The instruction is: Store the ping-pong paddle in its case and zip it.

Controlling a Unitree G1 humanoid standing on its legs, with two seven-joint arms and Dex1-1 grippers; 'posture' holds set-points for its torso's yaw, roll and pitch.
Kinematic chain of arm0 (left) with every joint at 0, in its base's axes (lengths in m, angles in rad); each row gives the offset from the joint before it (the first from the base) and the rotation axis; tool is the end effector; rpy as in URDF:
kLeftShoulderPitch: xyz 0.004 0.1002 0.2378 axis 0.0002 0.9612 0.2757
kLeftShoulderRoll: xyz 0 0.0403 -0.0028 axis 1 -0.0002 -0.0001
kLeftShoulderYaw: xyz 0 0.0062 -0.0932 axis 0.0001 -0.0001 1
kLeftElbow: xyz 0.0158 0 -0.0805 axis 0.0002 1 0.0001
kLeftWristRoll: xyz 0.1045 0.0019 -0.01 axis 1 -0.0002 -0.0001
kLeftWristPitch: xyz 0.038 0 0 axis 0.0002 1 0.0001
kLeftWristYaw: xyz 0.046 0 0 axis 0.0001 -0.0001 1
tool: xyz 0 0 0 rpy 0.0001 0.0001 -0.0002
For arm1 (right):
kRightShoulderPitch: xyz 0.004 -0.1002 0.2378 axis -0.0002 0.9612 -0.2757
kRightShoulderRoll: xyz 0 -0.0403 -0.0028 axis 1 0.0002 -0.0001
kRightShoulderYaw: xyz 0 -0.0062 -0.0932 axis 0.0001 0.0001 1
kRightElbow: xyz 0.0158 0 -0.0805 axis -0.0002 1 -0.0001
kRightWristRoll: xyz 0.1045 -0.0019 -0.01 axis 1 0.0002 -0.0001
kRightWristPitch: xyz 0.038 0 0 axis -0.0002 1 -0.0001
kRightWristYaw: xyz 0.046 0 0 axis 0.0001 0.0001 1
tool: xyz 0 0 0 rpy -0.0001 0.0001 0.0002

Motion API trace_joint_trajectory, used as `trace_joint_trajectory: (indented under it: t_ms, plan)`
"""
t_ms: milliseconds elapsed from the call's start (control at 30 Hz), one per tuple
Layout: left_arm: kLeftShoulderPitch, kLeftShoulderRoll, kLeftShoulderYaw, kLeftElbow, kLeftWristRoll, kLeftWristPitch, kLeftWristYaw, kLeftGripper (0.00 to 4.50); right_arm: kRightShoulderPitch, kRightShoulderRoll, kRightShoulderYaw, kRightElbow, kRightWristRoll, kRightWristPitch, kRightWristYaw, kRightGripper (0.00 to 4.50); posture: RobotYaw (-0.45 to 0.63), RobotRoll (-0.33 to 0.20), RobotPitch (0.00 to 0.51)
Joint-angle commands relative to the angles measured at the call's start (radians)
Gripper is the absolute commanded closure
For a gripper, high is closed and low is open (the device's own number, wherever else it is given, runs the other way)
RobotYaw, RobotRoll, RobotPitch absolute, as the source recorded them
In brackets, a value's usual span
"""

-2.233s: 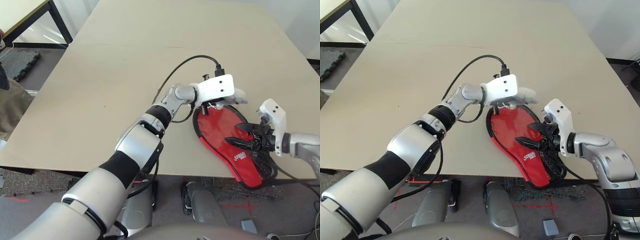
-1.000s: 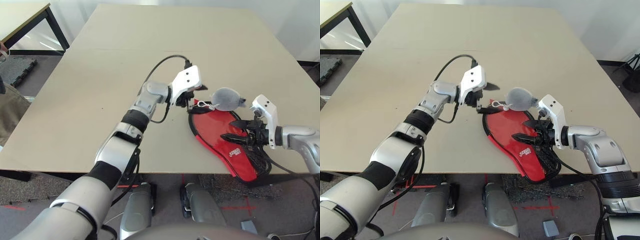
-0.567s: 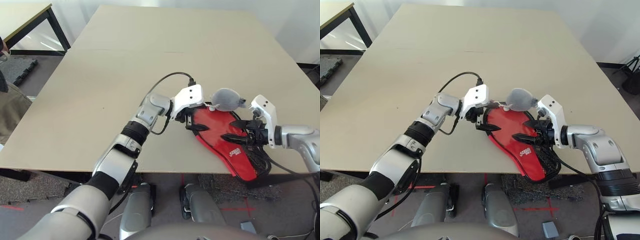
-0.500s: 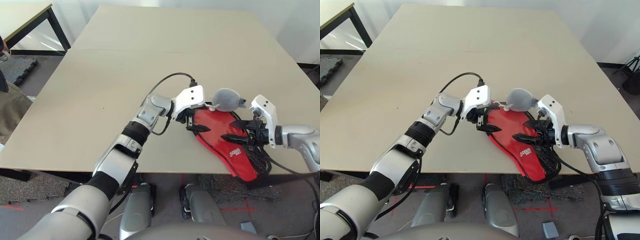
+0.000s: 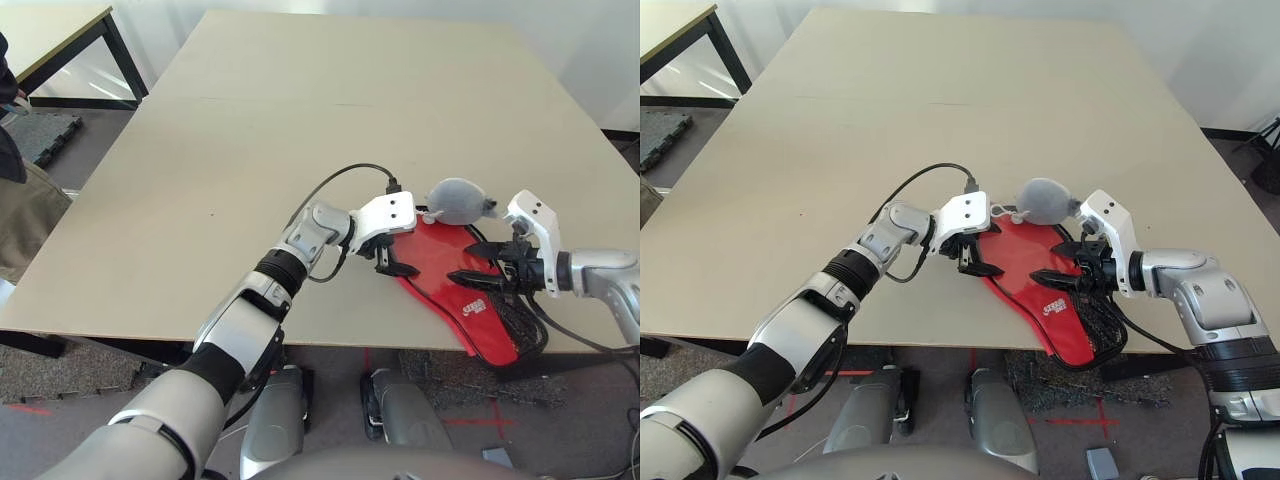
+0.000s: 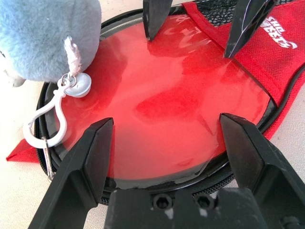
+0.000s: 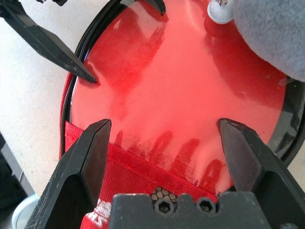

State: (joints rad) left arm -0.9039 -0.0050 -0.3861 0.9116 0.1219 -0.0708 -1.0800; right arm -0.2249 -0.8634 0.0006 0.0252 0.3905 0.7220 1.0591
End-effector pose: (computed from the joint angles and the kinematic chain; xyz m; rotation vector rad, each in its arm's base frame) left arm 0.3250 0.0404 0.1129 0.5220 0.2116 -1.5369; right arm 0.2348 -0.2894 0.1376 -0.1313 0.6774 0.8469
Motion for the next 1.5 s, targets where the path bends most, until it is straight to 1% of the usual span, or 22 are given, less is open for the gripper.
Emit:
trace_joint_trajectory:
  t_ms: [33, 100, 167, 233, 333, 400, 467, 533, 633, 767, 933, 1067, 1267, 1367, 1400, 1433, 1467, 1500]
  plan:
    - [-0.005, -0.01, -0.027, 0.038, 0.038, 0.005, 0.013, 0.05, 0.025, -0.053, -0.021, 0.038, 0.012, 0.051, 0.032, 0.0, -0.09, 0.0, 0.125]
    - [-0.006, -0.013, -0.029, 0.04, 0.039, 0.005, 0.011, 0.05, 0.019, -0.08, -0.049, 0.027, 0.041, 0.068, 0.056, 0.0, -0.08, 0.0, 0.124]
    - [-0.008, -0.017, -0.031, 0.044, 0.04, 0.004, 0.012, 0.05, -0.003, -0.113, -0.109, -0.002, 0.113, 0.116, 0.099, 0.0, -0.08, 0.0, 0.125]
    - [-0.009, -0.021, -0.033, 0.048, 0.04, 0.004, 0.018, 0.05, -0.04, -0.12, -0.167, -0.012, 0.157, 0.115, 0.111, 0.0, -0.09, 0.0, 0.127]
    - [-0.007, -0.025, -0.039, 0.049, 0.042, 0.001, 0.018, 0.05, -0.139, -0.124, -0.24, -0.032, 0.24, 0.169, 0.102, 0.0, -0.1, 0.0, 0.129]
    - [-0.006, -0.027, -0.043, 0.051, 0.044, 0.0, 0.018, 0.05, -0.21, -0.113, -0.263, -0.033, 0.262, 0.191, 0.068, 0.0, -0.1, 0.0, 0.129]
    - [-0.007, -0.028, -0.044, 0.054, 0.043, 0.001, 0.019, 0.05, -0.298, -0.068, -0.258, 0.018, 0.224, 0.162, -0.019, 0.0, -0.1, 0.0, 0.13]
    - [-0.009, -0.03, -0.045, 0.056, 0.042, 0.001, 0.02, 0.05, -0.334, -0.037, -0.229, 0.053, 0.179, 0.123, -0.068, 0.0, -0.1, 0.0, 0.131]
    - [-0.01, -0.029, -0.044, 0.059, 0.042, 0.003, 0.02, 0.05, -0.334, 0.006, -0.14, 0.102, 0.099, 0.041, -0.085, 0.0, -0.09, 0.0, 0.131]
    - [-0.008, -0.024, -0.042, 0.056, 0.041, 0.006, 0.018, 0.05, -0.34, 0.046, -0.092, 0.172, 0.056, -0.007, -0.079, 0.0, -0.07, 0.0, 0.131]
    - [0.005, -0.011, -0.045, 0.04, 0.043, 0.017, 0.013, 0.05, -0.348, 0.086, -0.028, 0.312, -0.031, -0.093, -0.073, 0.0, -0.06, 0.0, 0.129]
    - [0.016, 0.0, -0.063, 0.023, 0.051, 0.035, -0.013, 0.05, -0.373, 0.115, -0.02, 0.407, -0.07, -0.148, -0.071, 0.0, -0.05, 0.0, 0.129]
    - [0.014, 0.002, -0.066, 0.022, 0.051, 0.045, -0.013, 0.05, -0.412, 0.147, -0.02, 0.497, -0.092, -0.179, -0.063, 0.0, -0.05, 0.0, 0.132]
    - [0.014, 0.002, -0.067, 0.021, 0.052, 0.049, -0.013, 0.0, -0.445, 0.179, -0.037, 0.561, -0.088, -0.182, -0.073, 0.64, -0.05, 0.0, 0.132]
    - [0.014, 0.003, -0.068, 0.022, 0.052, 0.048, -0.014, 0.0, -0.46, 0.192, -0.042, 0.588, -0.09, -0.187, -0.082, 0.97, -0.05, 0.0, 0.132]
    - [0.015, 0.003, -0.069, 0.022, 0.053, 0.048, -0.014, 0.0, -0.476, 0.204, -0.046, 0.617, -0.093, -0.195, -0.092, 1.41, -0.05, 0.0, 0.133]
    - [0.016, 0.003, -0.069, 0.022, 0.053, 0.049, -0.014, 0.0, -0.494, 0.216, -0.054, 0.65, -0.094, -0.204, -0.105, 1.68, -0.05, 0.0, 0.133]
    - [0.017, 0.003, -0.07, 0.022, 0.054, 0.048, -0.015, 0.0, -0.512, 0.226, -0.059, 0.683, -0.099, -0.217, -0.118, 2.15, -0.05, 0.0, 0.133]
